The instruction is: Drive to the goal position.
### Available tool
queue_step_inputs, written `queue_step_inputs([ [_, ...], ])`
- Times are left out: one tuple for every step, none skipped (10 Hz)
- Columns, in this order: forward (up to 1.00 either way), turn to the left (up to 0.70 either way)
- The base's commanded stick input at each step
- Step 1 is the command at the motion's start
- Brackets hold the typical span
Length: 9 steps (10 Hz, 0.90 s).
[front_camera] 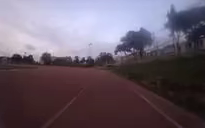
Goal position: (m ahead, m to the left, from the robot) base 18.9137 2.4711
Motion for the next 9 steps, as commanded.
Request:
queue_step_inputs([
  [0.7,-0.13],
  [0.7,-0.33],
  [0.7,-0.1],
  [0.7,0.0],
  [0.7,-0.02],
  [0.7,-0.15],
  [0.7,-0.26],
  [0.7,-0.31],
  [0.7,-0.08],
])
